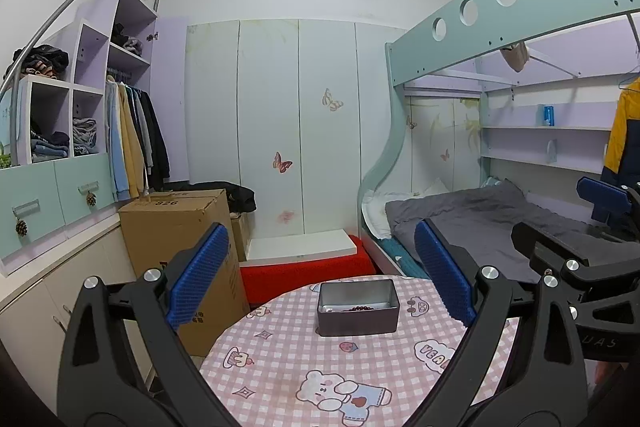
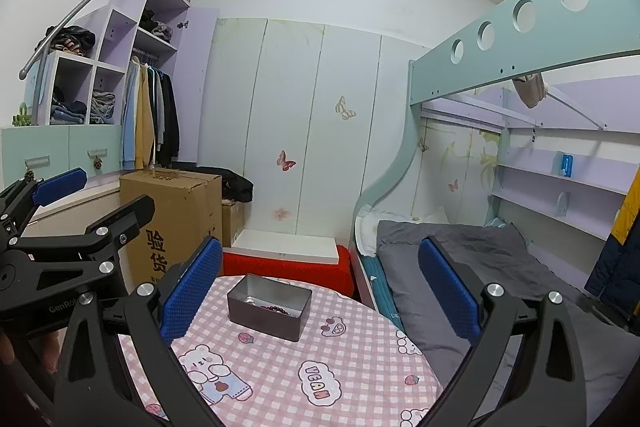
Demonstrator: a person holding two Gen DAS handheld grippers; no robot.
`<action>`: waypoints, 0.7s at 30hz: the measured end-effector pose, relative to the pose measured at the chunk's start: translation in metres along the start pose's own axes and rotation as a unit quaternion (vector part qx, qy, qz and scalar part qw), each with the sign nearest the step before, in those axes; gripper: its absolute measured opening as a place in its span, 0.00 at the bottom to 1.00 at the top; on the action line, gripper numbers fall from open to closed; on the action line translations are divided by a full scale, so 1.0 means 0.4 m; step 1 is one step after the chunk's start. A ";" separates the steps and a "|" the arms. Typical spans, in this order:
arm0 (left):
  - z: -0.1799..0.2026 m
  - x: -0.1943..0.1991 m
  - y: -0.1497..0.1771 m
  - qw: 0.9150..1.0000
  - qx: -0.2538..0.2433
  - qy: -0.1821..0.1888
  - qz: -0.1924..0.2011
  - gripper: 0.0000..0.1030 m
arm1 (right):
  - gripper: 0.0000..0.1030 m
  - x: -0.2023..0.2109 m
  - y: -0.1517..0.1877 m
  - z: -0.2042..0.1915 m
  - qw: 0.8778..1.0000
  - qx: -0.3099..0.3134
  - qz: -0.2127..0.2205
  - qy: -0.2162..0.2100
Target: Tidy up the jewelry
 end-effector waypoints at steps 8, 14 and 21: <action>0.000 -0.003 0.003 1.000 -0.001 -0.001 -0.002 0.90 | 0.92 -0.006 0.003 0.002 1.000 0.000 -0.003 0.001; -0.004 -0.010 0.006 1.000 -0.003 -0.002 -0.003 0.90 | 0.92 -0.008 0.006 0.004 1.000 0.001 -0.005 0.002; 0.001 -0.015 0.005 1.000 -0.004 -0.003 -0.006 0.90 | 0.92 -0.010 0.007 0.003 1.000 0.001 -0.007 0.002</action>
Point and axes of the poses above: each gripper's, at about its wrist camera, not at the fingertips, and x roughly against the way its jaws point, z to its right, y to its underside, the point moved 1 cm from there along -x, roughly the way its jaws point, and after that the axes turned 2 degrees about z, right-handed, at the moved point
